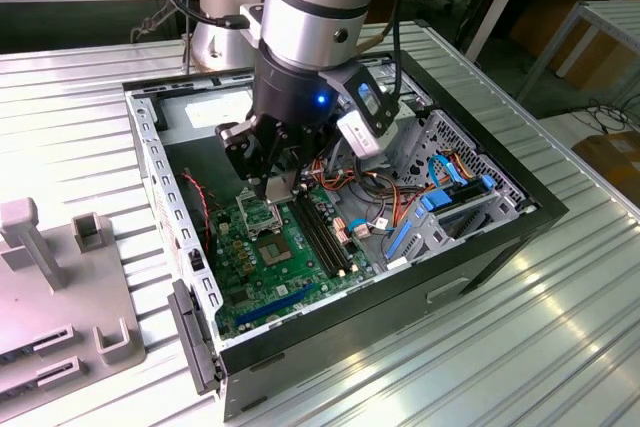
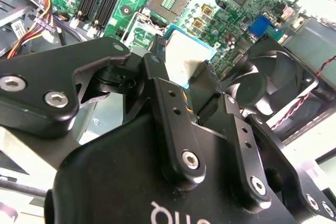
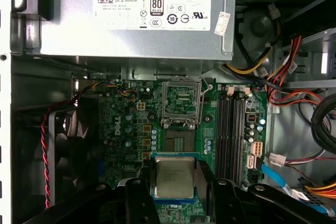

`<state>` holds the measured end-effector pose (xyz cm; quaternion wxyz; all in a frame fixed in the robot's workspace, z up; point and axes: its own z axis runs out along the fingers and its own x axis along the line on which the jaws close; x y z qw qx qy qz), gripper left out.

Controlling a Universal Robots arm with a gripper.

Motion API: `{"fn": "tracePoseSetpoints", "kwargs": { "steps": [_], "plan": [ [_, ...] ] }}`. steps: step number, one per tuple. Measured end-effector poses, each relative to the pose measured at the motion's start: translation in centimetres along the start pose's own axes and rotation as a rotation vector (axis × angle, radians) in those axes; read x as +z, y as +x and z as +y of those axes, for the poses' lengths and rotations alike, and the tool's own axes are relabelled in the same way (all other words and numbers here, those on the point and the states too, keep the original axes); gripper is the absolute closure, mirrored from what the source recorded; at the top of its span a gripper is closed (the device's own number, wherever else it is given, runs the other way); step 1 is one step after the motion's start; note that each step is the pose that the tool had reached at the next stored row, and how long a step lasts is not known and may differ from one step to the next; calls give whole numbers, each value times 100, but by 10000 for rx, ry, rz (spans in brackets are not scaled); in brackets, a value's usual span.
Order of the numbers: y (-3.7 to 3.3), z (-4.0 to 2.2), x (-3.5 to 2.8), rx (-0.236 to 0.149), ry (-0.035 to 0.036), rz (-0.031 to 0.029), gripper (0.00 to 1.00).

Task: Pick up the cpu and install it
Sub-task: 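Place the cpu into insertion slot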

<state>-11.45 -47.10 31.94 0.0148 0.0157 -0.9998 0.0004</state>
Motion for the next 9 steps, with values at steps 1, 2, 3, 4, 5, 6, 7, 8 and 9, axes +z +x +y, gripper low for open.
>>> {"fn": "tracePoseSetpoints", "kwargs": {
  "steps": [1, 2, 3, 4, 5, 6, 7, 8, 9],
  "plan": [
    [0, 0, 5, 0, 0, 0, 56],
    [0, 0, 11, 0, 1, 1, 56],
    [0, -1, 17, 0, 1, 0, 56],
    [0, -1, 23, 0, 0, 0, 56],
    [-1, -1, 28, 0, 1, 1, 56],
    [-1, -1, 33, -1, 2, 1, 56],
    [-1, -1, 39, 0, 1, 1, 56],
    [-1, -1, 44, 0, 2, 1, 56],
    [-1, -1, 49, 0, 1, 1, 56]
  ]
}}
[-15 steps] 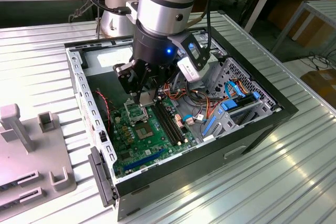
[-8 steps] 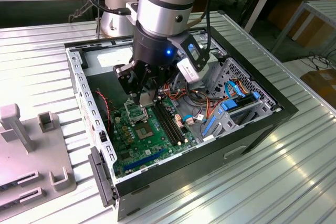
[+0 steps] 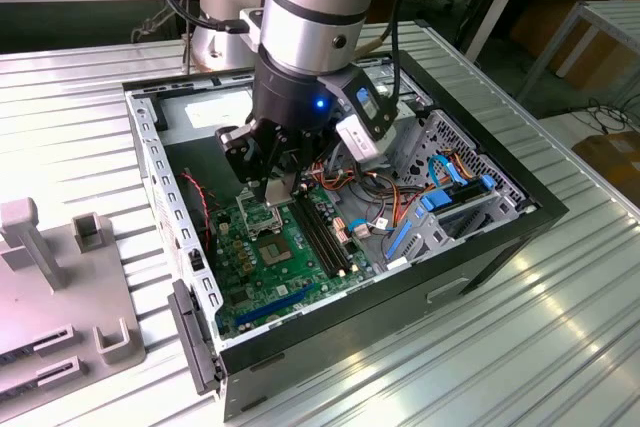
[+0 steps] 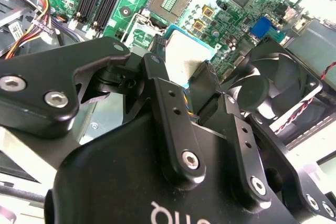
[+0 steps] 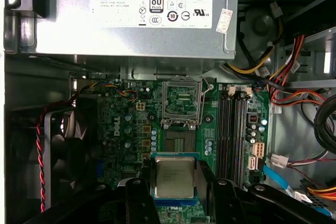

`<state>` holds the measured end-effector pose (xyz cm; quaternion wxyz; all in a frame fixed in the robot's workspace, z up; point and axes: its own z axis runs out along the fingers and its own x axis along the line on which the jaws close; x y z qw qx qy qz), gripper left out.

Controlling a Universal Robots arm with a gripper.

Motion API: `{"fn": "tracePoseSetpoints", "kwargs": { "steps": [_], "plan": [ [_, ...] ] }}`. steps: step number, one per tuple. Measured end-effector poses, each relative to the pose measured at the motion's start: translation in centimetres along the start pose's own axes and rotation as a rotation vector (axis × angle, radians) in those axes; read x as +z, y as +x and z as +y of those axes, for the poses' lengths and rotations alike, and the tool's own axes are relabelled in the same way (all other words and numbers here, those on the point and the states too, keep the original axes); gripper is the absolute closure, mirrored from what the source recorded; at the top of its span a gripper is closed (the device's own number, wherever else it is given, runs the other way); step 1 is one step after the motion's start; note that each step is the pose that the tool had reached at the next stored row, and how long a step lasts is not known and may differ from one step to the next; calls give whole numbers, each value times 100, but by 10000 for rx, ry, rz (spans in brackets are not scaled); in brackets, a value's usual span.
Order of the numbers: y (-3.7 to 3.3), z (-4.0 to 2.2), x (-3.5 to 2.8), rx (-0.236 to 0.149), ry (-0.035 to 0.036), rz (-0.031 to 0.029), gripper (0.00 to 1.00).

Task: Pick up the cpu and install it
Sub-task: 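Place the cpu into insertion slot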

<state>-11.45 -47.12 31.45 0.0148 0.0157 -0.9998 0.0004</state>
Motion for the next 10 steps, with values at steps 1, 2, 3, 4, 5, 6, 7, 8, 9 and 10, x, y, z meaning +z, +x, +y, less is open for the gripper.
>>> {"fn": "tracePoseSetpoints", "kwargs": {
  "steps": [1, 2, 3, 4, 5, 6, 7, 8, 9, 10],
  "plan": [
    [0, 0, 4, 0, 0, 0, 56],
    [0, 0, 9, 0, 0, 0, 56],
    [0, 0, 13, 0, 0, 0, 56],
    [-1, 0, 17, -1, 0, 0, 56],
    [-1, 0, 21, 0, 0, 0, 56],
    [-1, 0, 25, 0, 0, 0, 56],
    [-1, 0, 29, 0, 0, 0, 56],
    [-1, 0, 33, 0, 0, 0, 56],
    [-1, 0, 37, 0, 0, -1, 56],
    [-1, 0, 40, 0, 1, 0, 56]
  ]
}}
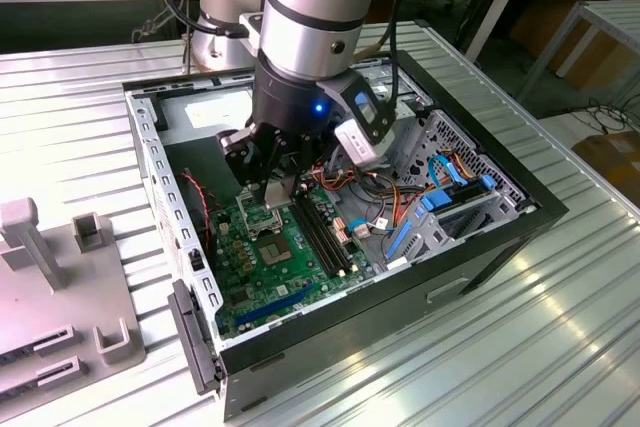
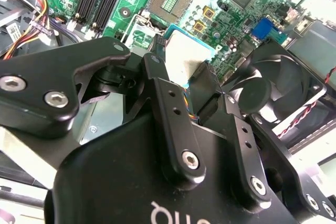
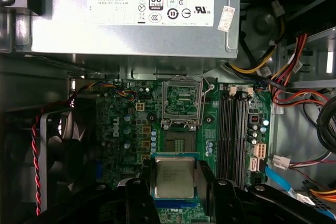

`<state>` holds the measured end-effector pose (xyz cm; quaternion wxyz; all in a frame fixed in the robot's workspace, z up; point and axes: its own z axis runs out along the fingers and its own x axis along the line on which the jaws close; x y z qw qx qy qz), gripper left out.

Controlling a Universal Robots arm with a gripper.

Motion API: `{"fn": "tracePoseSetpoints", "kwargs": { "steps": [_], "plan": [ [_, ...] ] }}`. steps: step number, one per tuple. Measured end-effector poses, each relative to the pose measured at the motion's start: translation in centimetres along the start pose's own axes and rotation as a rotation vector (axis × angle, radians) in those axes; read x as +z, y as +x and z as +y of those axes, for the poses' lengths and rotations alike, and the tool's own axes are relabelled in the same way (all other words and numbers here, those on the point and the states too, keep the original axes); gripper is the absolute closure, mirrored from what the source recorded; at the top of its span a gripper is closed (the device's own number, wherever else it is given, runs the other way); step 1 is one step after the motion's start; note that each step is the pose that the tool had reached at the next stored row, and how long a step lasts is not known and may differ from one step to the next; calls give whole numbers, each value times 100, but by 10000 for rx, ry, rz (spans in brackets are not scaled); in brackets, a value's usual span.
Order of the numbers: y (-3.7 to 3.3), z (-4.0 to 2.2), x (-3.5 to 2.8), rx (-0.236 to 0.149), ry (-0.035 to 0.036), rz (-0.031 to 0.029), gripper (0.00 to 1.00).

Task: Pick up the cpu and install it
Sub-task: 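Place the cpu into insertion slot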

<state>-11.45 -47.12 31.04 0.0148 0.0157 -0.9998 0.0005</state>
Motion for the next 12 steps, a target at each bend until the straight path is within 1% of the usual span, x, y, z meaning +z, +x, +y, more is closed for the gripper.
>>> {"fn": "tracePoseSetpoints", "kwargs": {
  "steps": [12],
  "plan": [
    [-1, 0, 37, 0, -1, 0, 56]
  ]
}}
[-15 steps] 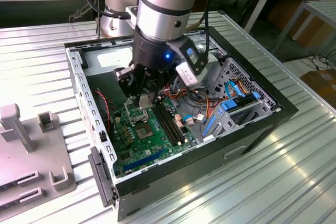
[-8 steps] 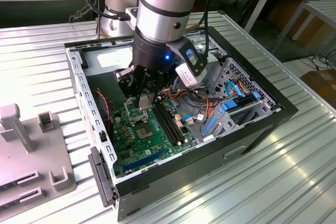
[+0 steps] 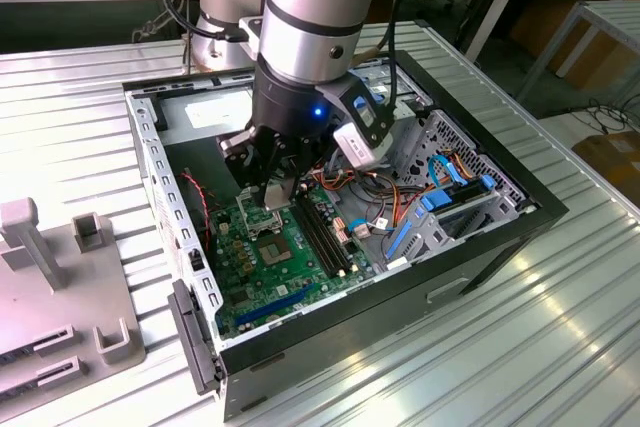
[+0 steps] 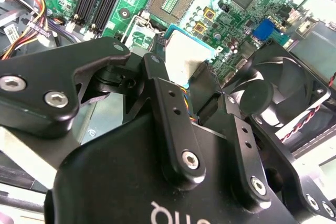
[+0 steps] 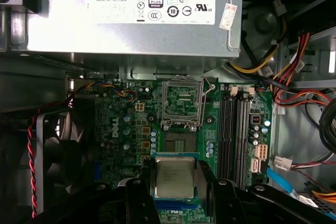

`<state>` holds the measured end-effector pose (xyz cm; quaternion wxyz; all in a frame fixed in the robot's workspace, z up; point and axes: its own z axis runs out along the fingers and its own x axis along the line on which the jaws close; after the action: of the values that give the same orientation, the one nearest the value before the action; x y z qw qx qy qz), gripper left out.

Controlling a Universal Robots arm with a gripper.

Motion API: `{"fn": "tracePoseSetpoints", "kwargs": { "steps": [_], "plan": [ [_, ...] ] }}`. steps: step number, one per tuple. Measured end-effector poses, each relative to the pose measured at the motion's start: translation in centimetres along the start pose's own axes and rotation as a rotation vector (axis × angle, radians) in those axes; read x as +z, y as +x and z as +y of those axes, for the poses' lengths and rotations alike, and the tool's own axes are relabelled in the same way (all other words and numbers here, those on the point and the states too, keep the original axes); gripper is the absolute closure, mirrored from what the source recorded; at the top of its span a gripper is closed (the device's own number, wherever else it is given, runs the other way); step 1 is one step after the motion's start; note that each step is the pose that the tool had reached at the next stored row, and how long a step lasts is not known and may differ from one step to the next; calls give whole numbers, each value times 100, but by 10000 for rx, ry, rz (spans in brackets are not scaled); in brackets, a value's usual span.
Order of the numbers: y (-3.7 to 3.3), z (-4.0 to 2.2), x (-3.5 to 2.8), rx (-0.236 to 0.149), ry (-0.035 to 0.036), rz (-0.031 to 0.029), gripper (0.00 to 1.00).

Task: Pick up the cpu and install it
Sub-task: 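Place the cpu into insertion slot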

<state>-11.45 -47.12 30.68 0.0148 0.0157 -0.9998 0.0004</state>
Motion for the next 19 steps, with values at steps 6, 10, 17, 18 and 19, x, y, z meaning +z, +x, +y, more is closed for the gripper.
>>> {"fn": "tracePoseSetpoints", "kwargs": {
  "steps": [6, 10, 17, 18, 19],
  "plan": [
    [0, 0, 8, 0, 0, 0, 56],
    [0, 0, 12, 1, 0, 0, 56],
    [-25, -2, 116, 1, 1, 0, 56],
    [-26, -2, 123, 0, 0, 0, 56],
    [-26, -2, 130, 1, 0, 0, 56]
  ]
}}
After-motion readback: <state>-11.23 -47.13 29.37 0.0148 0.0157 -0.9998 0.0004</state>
